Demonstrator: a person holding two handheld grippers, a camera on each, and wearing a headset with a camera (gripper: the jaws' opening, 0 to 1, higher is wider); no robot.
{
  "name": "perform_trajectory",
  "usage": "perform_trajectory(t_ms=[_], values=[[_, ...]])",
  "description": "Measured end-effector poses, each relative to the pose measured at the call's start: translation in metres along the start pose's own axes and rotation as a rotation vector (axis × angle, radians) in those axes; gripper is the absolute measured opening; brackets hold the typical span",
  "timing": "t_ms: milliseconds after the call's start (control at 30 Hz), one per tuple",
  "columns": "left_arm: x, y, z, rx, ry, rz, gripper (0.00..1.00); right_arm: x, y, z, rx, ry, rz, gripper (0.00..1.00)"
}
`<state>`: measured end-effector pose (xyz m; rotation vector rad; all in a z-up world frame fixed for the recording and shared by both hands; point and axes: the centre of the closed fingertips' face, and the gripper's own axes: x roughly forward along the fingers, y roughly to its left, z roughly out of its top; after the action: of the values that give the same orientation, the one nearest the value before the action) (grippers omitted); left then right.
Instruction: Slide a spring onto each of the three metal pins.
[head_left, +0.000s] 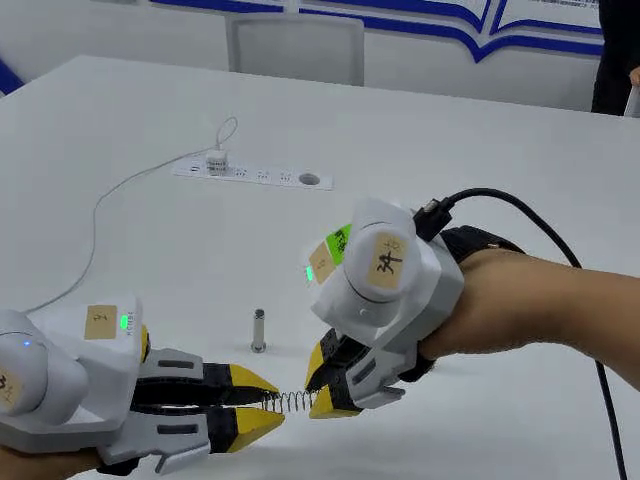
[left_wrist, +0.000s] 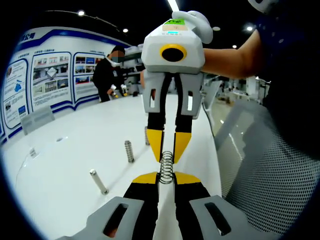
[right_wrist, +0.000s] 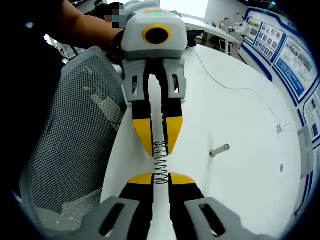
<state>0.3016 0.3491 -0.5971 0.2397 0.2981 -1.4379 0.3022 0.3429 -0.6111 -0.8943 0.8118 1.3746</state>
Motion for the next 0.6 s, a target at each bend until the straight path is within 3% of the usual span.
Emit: perform_trajectory(t_ms=[600], values=[[0.0, -0.003, 0.011, -0.014, -0.036, -0.018, 0.1, 0.003, 0.001, -0.007, 0.033, 0.0, 0.006, 0.12]])
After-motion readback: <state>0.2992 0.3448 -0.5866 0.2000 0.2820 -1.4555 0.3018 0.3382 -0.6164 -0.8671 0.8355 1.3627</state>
